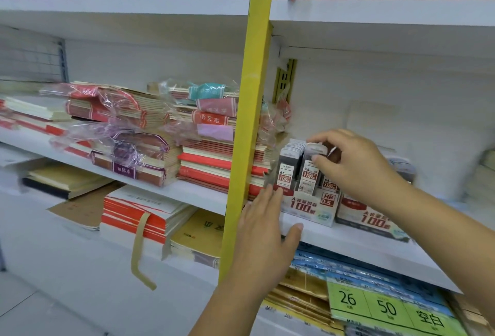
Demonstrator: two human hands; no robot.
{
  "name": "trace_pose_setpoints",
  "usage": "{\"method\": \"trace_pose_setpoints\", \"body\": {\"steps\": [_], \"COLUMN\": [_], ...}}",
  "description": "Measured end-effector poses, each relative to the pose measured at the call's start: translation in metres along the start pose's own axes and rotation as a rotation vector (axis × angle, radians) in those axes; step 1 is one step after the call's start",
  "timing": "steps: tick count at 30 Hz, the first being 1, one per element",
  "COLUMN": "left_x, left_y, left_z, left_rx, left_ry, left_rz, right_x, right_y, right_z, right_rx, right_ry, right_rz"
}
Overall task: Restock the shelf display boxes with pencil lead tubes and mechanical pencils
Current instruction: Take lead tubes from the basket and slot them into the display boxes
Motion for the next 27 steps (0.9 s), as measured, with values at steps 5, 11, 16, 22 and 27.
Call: {"method": "trace_pose_setpoints", "body": {"steps": [5,11,16,22,27], "left_x": [0.002,0.009,-0.023,-0.090,-0.155], "left_y": [0.000,0.022,0.087,0.210,0.302], "left_z": [0.000,0.012,0.006,-0.044,-0.077], "left_rx": [-0.012,-0.071,0.012,0.334,0.616], "left_ry": [0.013,0.041,0.094,0.054,0.103], "left_rz": [-0.012,0.151,-0.195,-0.773,-0.908], "right_x": [-0.009,0.007,-0.027,-0.150,-0.238], "right_y": [-0.001,0.042,0.144,0.291,0.406], "right_z": [0.007,0.020,0.065,0.166,0.227], "right_rx": [0.031,0.074,-0.177,-0.760,-0.947], "right_ry": [0.276,-0.052,-0.532,-0.476,-0.164], "right_rz": [0.119,0.299,0.072,-0.461,-0.789]}}
Point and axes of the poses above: each hand's wrist, its own y-axis away from the middle knuckle, its own x-axis out of the back of the hand, z = x × y, the point moved 3 cm from there along -y, towards the middle knuckle, and after that the axes turned 14 degrees about -x, right-handed, at the moved point
